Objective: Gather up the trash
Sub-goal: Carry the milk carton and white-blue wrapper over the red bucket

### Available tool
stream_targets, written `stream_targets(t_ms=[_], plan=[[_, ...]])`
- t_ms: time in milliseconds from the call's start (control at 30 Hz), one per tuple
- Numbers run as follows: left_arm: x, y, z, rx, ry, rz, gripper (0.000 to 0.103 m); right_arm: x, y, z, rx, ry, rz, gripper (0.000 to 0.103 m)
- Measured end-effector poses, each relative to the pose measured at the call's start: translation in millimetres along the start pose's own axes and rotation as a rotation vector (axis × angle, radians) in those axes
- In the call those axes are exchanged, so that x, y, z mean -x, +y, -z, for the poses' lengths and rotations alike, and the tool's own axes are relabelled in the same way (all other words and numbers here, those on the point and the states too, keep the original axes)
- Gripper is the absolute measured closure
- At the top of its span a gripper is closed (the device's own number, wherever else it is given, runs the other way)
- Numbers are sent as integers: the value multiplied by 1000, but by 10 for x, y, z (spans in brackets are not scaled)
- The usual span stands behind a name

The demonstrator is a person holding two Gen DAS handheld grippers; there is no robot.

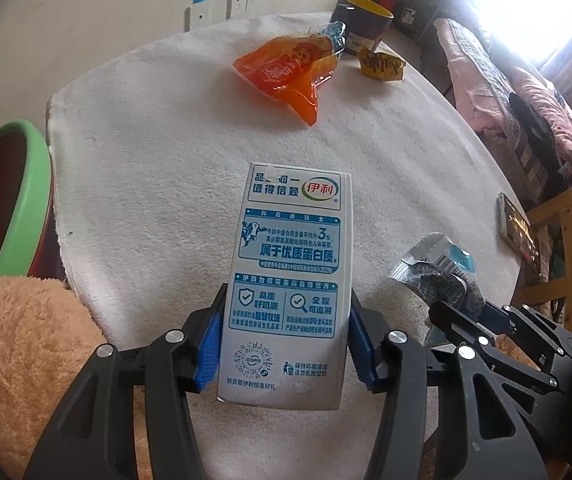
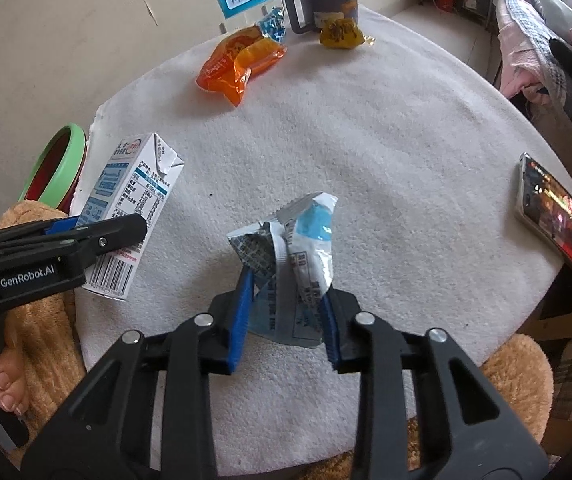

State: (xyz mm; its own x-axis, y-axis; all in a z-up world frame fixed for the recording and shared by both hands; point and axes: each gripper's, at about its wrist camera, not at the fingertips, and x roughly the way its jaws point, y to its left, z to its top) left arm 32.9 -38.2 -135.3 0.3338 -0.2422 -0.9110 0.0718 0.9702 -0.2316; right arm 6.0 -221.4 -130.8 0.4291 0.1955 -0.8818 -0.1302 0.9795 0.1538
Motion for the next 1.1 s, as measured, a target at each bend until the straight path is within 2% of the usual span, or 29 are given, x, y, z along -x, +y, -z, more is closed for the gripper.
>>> stream_targets(t_ms=[633, 1100], plan=[[198, 109, -22, 22, -66, 40, 53, 312, 268, -170, 32, -54, -8, 72], [281, 347, -25, 91, -89, 67, 53, 375, 530, -250, 62, -55, -34, 72]])
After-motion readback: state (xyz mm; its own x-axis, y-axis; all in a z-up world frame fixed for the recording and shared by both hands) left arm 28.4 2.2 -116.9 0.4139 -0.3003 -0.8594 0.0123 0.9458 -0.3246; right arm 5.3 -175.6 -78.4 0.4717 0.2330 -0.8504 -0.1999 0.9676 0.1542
